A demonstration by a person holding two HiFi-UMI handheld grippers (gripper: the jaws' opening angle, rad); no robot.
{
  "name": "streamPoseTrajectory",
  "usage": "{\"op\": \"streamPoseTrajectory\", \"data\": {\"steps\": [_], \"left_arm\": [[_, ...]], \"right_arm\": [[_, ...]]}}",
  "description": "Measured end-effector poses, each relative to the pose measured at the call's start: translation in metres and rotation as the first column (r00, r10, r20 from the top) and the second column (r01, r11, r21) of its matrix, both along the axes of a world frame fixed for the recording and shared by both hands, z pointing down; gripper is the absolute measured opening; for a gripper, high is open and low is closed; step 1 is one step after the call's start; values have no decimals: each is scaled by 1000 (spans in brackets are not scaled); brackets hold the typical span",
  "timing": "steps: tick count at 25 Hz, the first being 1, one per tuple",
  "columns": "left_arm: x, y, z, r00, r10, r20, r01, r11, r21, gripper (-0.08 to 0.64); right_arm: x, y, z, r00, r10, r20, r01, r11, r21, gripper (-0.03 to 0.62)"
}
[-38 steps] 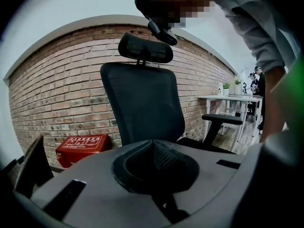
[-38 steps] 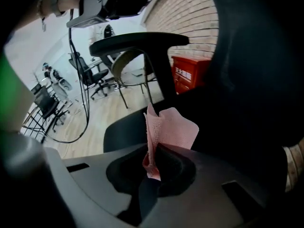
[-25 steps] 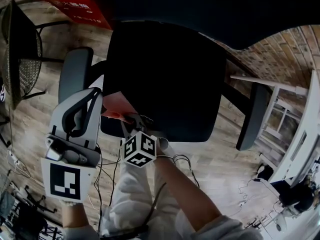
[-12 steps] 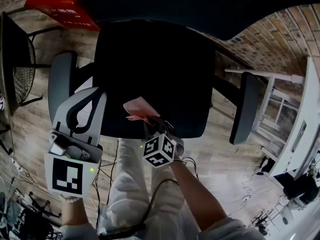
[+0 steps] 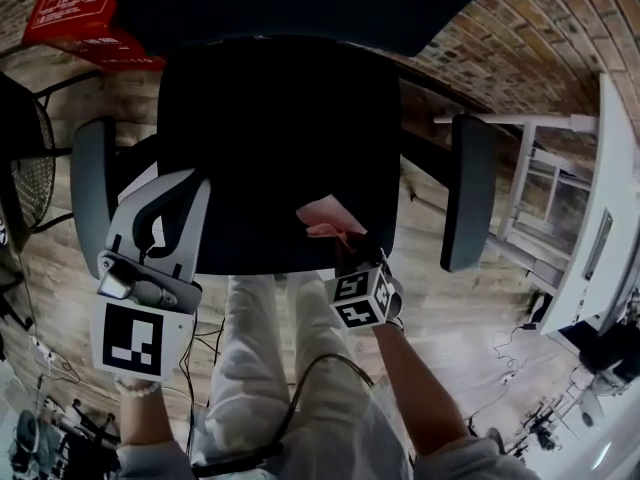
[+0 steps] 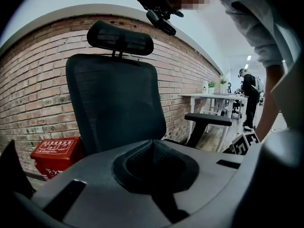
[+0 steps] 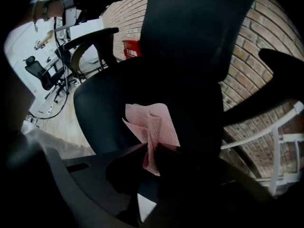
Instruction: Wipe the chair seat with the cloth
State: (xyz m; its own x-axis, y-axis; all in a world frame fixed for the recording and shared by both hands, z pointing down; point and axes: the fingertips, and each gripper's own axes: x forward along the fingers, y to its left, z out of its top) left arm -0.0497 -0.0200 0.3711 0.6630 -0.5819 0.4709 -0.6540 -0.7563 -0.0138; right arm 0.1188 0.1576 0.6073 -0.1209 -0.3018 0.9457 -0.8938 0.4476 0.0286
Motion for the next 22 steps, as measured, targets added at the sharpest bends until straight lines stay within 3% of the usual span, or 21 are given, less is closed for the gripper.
{"op": "streamPoseTrajectory", "data": {"steps": [6,13,17,22], "left_arm": [[27,5,4,999,42,4,-42,999,-9,18],[39,5,2,998,60,5,-60,998,-5,18],[41,5,2,998,64,12,-64,998,-8,18],[30,2,-1,999,47,21,-47,999,-4,18]], "right_arm": [[54,24,-4,997,72,-42,-73,997,-11,54],[90,46,-13,979,193,-61,-194,981,-8,54],[94,57,-13,973,226,-47,-228,973,-37,54],[70,63,-9,976,218,-15,-218,973,-70,54]]}}
